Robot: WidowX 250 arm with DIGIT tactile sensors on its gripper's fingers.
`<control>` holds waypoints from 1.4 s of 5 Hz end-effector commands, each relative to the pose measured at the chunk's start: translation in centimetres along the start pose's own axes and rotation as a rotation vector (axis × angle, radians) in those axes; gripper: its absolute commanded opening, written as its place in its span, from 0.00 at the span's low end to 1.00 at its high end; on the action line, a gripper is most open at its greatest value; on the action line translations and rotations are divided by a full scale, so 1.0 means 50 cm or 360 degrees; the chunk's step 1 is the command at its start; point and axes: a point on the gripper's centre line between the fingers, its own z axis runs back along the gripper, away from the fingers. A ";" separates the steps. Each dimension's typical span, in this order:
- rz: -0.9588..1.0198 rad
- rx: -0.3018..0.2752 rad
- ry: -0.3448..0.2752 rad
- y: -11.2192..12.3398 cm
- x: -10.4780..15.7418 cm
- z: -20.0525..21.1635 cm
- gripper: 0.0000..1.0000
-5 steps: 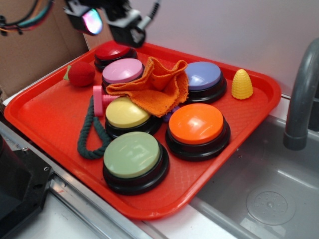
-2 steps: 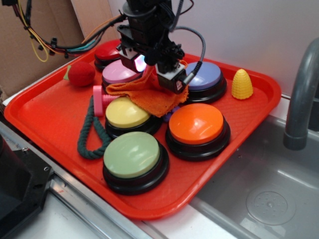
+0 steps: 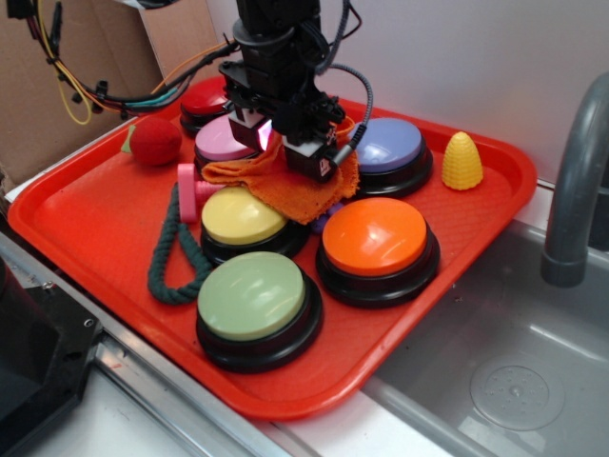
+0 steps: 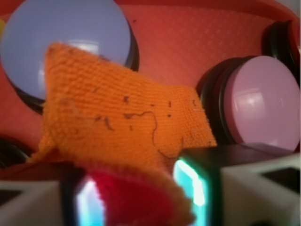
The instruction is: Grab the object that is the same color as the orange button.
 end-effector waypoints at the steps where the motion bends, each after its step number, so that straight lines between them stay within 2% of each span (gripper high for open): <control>1: -0.0003 0.0080 0.0015 0.028 0.040 0.056 0.00; 2: 0.0012 0.0124 0.0046 0.048 0.046 0.083 0.00; 3: 0.0112 0.0063 0.0050 0.101 0.051 0.144 0.00; 5: 0.0350 -0.0029 -0.0161 0.192 0.047 0.253 0.00; 6: 0.0495 -0.0142 -0.0207 0.236 0.027 0.281 0.00; 7: 0.0569 -0.0167 -0.0233 0.249 0.018 0.287 0.00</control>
